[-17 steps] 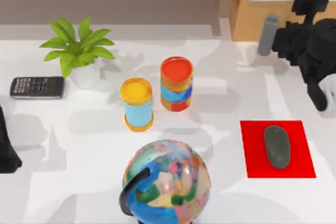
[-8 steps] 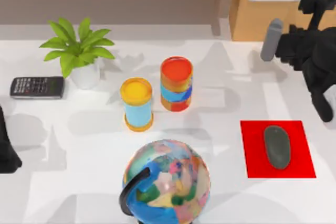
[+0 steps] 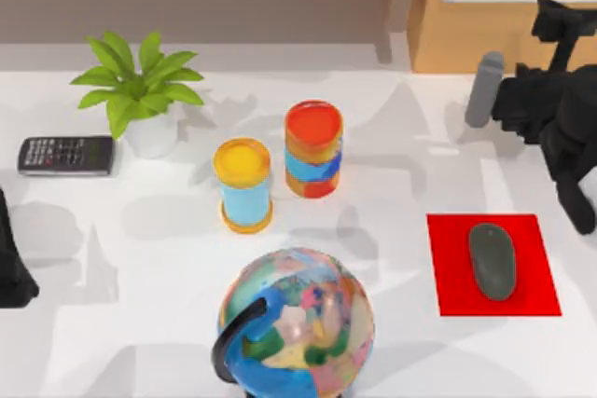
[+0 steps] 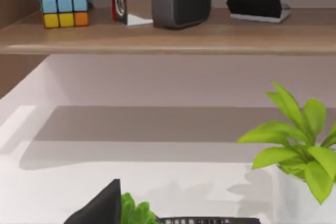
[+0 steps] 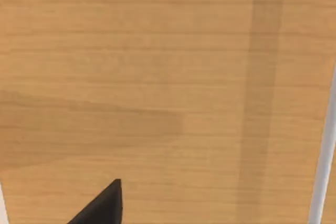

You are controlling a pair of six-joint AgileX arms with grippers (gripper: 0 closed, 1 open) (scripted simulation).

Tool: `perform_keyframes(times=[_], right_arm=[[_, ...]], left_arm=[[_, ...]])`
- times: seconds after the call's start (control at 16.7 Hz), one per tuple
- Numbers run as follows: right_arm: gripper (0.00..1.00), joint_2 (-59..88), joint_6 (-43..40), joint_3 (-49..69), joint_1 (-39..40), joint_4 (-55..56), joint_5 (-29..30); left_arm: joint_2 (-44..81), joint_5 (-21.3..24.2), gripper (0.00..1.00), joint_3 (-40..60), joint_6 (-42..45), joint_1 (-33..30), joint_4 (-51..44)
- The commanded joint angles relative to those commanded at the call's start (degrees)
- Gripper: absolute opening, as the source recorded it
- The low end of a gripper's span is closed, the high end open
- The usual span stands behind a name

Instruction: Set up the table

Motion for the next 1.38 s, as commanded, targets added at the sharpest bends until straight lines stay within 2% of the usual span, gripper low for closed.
perform_keyframes(times=[0.18, 0.3, 0.48, 0.72, 1.08, 1.38], right_arm=[[1.0, -0.7, 1.8, 0.4, 1.5, 1.0, 0.6], [1.0, -1.5, 6.0, 1.1, 4.7, 2.4, 2.1], [1.0, -2.0, 16.4, 3.1, 11.2, 3.6, 5.8], [1.0, -1.3, 35.5, 9.7, 20.1, 1.6, 12.6], [1.0, 2.1, 64.6, 29.1, 29.4, -14.4, 23.1], [1.0, 6.7, 80.8, 46.8, 31.9, -32.6, 29.5]], left_arm=[[0.0, 0.0, 1.0, 0.0, 0.0, 0.0, 0.0], [0.0, 0.0, 1.0, 0.0, 0.0, 0.0, 0.0], [0.0, 0.0, 1.0, 0.0, 0.0, 0.0, 0.0], [0.0, 0.0, 1.0, 0.0, 0.0, 0.0, 0.0], [0.0, 0.0, 1.0, 0.0, 0.0, 0.0, 0.0], [0.0, 0.0, 1.0, 0.0, 0.0, 0.0, 0.0]])
